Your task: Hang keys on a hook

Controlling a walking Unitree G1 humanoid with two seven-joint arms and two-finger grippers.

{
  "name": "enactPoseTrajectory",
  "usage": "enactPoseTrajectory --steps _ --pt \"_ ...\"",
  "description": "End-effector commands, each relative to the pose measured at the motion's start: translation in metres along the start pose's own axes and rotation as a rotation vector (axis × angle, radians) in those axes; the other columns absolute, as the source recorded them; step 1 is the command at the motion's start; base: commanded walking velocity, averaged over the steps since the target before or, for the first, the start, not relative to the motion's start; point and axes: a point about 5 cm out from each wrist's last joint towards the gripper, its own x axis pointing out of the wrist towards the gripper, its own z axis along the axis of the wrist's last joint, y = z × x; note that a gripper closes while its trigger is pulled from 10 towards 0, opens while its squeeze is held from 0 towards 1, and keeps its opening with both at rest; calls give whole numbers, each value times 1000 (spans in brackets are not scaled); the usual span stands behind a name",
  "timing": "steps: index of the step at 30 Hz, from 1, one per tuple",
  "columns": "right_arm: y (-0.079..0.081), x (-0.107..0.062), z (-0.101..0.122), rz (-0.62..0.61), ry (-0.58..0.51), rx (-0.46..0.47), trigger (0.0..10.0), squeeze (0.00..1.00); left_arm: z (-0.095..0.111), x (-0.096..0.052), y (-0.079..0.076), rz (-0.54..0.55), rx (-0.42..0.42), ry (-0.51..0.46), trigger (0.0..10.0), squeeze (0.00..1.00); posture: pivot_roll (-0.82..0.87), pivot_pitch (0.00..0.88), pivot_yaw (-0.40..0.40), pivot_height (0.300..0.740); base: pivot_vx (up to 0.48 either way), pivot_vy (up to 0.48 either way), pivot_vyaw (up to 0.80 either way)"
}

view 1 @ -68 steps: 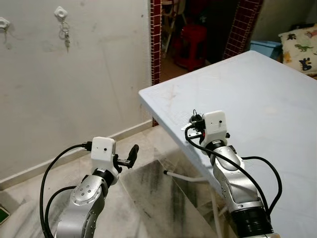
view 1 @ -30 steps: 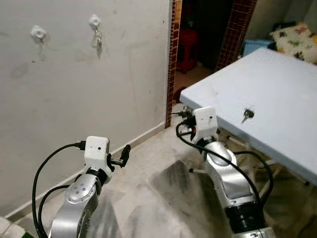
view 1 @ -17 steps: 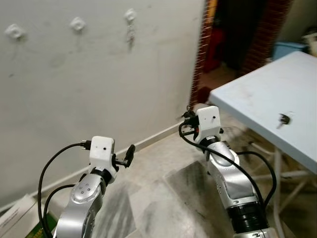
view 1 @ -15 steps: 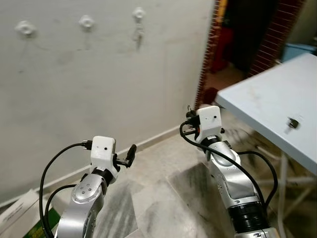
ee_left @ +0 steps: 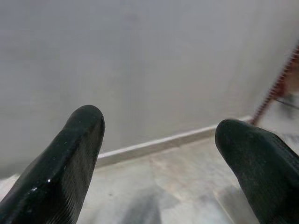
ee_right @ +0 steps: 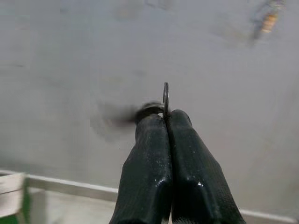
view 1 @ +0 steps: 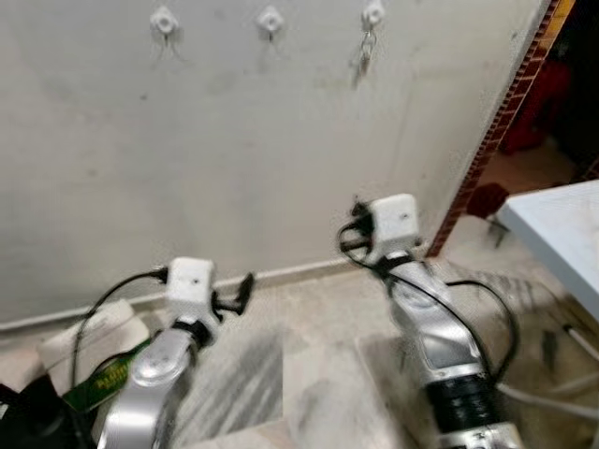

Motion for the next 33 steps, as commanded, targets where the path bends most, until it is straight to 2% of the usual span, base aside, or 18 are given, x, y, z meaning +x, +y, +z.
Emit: enactPoseTrajectory --steps 1,19,33 --pt "-6 0 3 -12 -15 -6 10000 0 1 0 -4 -16 -6 -2 10000 0 125 0 3 740 0 0 0" --pt "-4 0 4 9 -24 -21 10000 0 2 0 -4 -7 -38 -17 10000 0 118 0 -1 740 0 0 0" --pt "-2 0 3 22 -20 -26 10000 0 2 0 -4 -9 -43 -17 10000 0 117 0 0 740 298 0 0"
